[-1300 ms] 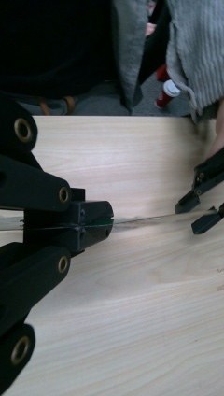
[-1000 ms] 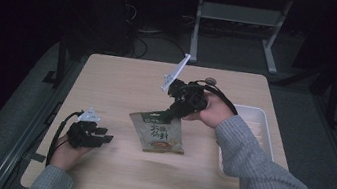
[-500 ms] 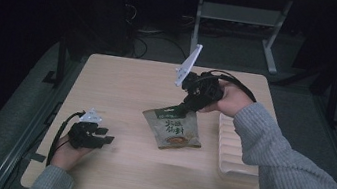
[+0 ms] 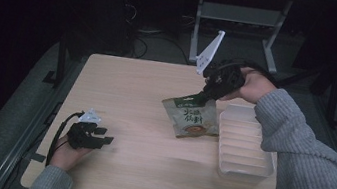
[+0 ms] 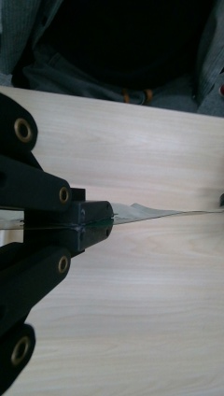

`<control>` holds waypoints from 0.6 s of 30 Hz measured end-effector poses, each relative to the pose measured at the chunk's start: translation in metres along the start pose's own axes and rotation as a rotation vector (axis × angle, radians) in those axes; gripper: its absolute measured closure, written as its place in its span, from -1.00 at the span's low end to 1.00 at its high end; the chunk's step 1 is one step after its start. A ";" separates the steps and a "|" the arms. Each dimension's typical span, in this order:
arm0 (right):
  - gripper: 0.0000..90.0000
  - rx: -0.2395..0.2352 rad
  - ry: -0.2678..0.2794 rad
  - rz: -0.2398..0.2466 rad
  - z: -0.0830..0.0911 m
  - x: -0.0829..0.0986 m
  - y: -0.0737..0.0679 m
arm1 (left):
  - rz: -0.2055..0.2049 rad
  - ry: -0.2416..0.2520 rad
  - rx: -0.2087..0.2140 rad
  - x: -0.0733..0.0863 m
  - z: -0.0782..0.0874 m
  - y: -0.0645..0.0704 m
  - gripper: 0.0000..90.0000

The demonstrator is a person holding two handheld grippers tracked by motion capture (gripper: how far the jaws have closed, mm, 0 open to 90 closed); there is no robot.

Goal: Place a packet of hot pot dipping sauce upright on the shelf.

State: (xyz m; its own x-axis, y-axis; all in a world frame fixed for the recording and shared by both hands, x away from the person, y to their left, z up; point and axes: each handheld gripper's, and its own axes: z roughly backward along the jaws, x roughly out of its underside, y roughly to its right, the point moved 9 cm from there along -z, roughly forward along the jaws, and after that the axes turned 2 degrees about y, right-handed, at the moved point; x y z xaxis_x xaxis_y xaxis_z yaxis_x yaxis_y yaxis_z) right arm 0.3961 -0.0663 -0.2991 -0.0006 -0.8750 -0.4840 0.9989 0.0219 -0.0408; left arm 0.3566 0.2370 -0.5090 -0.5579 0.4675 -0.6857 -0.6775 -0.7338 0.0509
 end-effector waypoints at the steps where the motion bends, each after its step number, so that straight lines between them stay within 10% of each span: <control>1: 0.99 -0.001 -0.002 -0.008 0.002 0.003 0.001 | 0.003 0.004 0.001 0.000 0.000 0.000 0.14; 18: 0.99 0.078 -0.042 -0.050 0.039 0.052 0.012 | 0.009 0.008 0.004 -0.001 0.001 0.000 0.05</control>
State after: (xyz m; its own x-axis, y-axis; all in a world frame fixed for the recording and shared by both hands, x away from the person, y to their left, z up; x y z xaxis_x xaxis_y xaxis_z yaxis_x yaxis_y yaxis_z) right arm 0.4095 -0.1305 -0.2913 -0.0497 -0.8936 -0.4461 0.9983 -0.0580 0.0048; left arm 0.3568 0.2364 -0.5075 -0.5603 0.4567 -0.6910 -0.6743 -0.7360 0.0603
